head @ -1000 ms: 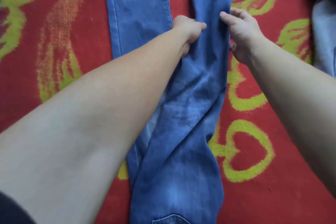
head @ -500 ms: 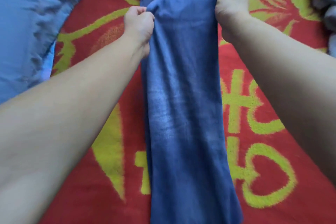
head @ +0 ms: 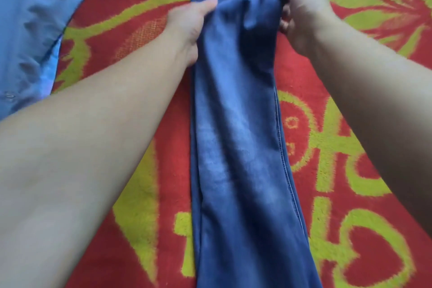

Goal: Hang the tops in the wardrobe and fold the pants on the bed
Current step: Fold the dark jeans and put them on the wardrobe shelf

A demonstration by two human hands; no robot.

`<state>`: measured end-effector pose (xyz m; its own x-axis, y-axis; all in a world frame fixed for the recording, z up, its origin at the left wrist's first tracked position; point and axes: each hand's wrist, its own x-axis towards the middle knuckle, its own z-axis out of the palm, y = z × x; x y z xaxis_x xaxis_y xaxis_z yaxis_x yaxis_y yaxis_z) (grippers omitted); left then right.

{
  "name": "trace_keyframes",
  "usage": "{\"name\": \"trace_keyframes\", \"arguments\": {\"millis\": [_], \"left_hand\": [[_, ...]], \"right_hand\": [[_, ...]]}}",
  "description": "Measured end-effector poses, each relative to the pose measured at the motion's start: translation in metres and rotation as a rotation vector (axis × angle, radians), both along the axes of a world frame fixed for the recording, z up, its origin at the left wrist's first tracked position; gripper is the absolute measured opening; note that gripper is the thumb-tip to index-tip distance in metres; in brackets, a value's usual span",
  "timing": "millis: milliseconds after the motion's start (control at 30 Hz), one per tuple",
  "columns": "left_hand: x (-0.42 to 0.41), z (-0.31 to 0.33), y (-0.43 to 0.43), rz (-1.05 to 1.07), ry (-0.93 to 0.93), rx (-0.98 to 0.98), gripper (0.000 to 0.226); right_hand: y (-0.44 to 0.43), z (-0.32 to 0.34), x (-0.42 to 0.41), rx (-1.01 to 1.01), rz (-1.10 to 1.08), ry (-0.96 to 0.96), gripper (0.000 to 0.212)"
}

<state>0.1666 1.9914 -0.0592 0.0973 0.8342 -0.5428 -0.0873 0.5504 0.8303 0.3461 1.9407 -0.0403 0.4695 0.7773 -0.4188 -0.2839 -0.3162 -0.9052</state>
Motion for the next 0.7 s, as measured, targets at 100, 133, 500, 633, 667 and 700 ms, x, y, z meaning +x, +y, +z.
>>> {"name": "trace_keyframes", "arguments": {"millis": [100,133,500,633,667,700], "left_hand": [[0.009,0.015,0.015,0.127,0.187,0.379,0.039],[0.011,0.018,0.015,0.155,0.318,0.524,0.033],[-0.013,-0.053,-0.001,-0.690,1.279,0.527,0.058],[-0.013,-0.076,-0.006,-0.684,1.336,0.591,0.059],[-0.014,-0.079,-0.005,-0.679,1.337,0.598,0.060],[-0.015,-0.080,-0.004,-0.688,1.328,0.598,0.060]], "right_hand": [[0.021,0.024,0.001,0.085,0.030,-0.003,0.019],[0.025,0.029,0.001,0.080,0.052,-0.013,0.023],[-0.006,-0.047,-0.019,-0.240,0.519,-1.375,0.063],[-0.016,-0.087,-0.020,-0.312,0.704,-1.391,0.066],[-0.013,-0.091,-0.020,-0.314,0.698,-1.407,0.067],[-0.012,-0.092,-0.020,-0.316,0.701,-1.427,0.067]]}}
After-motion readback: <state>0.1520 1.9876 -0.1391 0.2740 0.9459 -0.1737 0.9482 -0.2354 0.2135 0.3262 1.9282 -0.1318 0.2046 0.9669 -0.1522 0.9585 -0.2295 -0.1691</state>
